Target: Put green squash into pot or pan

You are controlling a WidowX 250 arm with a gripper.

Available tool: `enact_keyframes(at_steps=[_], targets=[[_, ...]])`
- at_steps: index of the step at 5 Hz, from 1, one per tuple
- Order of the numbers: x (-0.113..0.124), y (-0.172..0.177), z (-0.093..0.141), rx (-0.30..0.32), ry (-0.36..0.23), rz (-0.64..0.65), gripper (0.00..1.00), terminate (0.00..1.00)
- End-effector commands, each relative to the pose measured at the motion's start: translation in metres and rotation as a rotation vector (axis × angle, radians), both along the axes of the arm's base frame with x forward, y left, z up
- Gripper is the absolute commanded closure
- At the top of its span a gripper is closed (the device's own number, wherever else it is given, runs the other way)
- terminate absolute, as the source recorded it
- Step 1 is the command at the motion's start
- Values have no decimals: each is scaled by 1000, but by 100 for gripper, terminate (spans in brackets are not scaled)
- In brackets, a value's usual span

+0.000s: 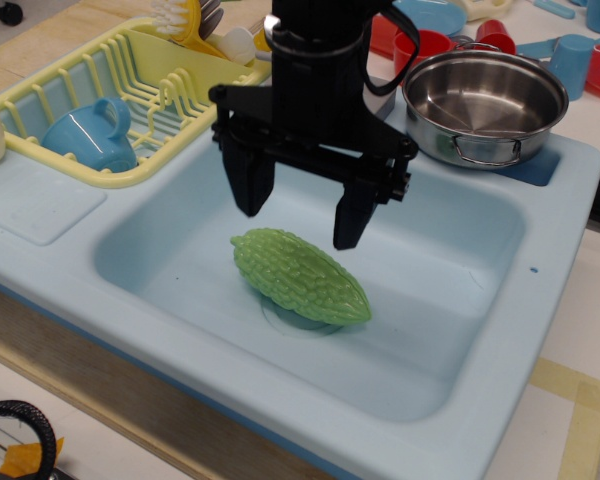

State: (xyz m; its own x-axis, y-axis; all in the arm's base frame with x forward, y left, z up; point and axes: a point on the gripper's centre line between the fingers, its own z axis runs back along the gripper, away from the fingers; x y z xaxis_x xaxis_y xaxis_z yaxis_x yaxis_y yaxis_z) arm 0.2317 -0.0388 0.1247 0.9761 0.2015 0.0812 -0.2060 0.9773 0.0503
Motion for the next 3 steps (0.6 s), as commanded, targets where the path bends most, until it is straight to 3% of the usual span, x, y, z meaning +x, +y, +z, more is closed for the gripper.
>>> enact_keyframes(at_steps=[1, 2, 3], targets=[[20, -5, 10, -5, -18, 366, 0, 0], [21, -4, 3, -29, -48, 553, 0, 0], [20, -2, -7, -48, -122, 704, 0, 0]])
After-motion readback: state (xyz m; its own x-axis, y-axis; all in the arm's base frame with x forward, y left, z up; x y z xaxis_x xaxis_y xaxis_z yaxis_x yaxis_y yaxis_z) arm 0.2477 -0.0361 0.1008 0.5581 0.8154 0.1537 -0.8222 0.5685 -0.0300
